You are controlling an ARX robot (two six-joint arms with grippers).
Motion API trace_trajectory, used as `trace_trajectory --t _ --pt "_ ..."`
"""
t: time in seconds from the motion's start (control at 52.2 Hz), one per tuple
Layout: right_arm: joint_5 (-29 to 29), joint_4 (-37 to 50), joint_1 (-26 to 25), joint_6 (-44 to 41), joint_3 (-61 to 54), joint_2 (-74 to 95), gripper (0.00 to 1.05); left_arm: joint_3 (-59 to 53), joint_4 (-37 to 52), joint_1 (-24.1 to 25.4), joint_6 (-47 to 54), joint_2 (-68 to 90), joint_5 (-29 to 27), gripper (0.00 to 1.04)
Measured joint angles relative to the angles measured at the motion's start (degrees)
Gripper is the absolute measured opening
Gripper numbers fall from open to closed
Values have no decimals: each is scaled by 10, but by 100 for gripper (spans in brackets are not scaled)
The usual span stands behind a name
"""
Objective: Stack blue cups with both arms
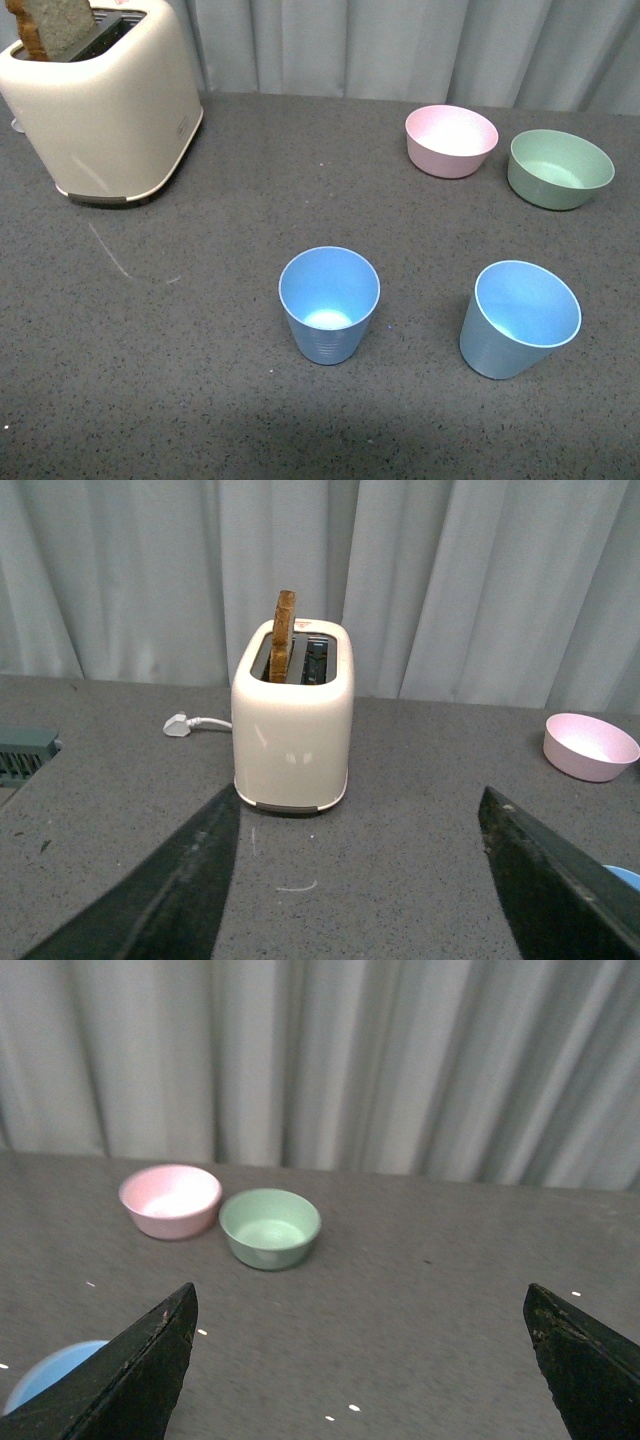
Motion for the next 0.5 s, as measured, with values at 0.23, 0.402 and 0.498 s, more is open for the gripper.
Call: trace_trajectory --t 0.23,0.402,0.498 --pt "-91 89 -44 20 52 214 95 0 0 0 0 0 0 98" --pt "-152 119 -49 79 145 457 95 0 0 0 0 0 0 98" --pt "-165 95 -43 102 196 553 95 0 0 0 0 0 0 98"
